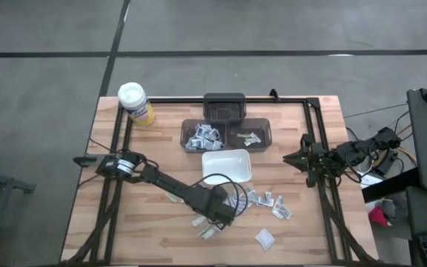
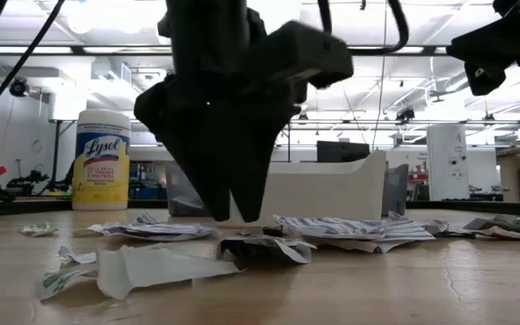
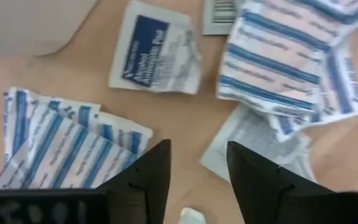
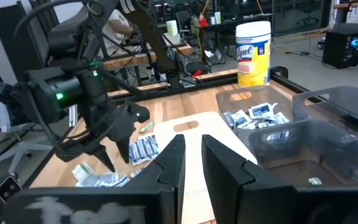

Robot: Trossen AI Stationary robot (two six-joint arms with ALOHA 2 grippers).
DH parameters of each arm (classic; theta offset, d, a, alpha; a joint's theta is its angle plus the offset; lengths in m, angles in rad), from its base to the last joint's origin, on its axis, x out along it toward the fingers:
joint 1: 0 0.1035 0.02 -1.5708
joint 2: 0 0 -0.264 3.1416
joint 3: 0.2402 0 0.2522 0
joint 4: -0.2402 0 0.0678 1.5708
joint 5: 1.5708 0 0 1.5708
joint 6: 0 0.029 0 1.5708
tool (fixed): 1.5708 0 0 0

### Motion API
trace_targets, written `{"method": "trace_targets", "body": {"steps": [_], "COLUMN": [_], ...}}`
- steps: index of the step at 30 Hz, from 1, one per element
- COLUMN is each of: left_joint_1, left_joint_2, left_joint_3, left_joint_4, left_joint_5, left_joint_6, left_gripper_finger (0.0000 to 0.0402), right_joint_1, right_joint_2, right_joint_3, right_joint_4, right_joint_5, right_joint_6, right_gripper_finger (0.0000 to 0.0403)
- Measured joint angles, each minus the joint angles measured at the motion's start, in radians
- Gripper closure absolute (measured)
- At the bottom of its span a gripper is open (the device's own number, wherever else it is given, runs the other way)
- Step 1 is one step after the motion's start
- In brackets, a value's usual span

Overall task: Pick & Place First Aid Supplies
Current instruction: Put the alcohol pad into the bottom left black bin

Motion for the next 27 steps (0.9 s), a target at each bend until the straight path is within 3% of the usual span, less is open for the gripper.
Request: {"method": "trace_targets", "body": {"steps": [27], "left_joint_1": [0.008], "left_joint_2": [0.029], "left_joint_3": [-0.017], "left_joint_4": [0.056], "left_joint_5": [0.087], "left_joint_6": [-0.041], "left_gripper_finger": [0.0241], "right_joint_1": [0.000], "right_joint_2": [0.000], "right_joint_3": [0.000], "right_joint_4": [0.001], "right_joint_5": [0.001], "right_joint_6": [-0.026], "right_gripper_finger": [0.0351]}}
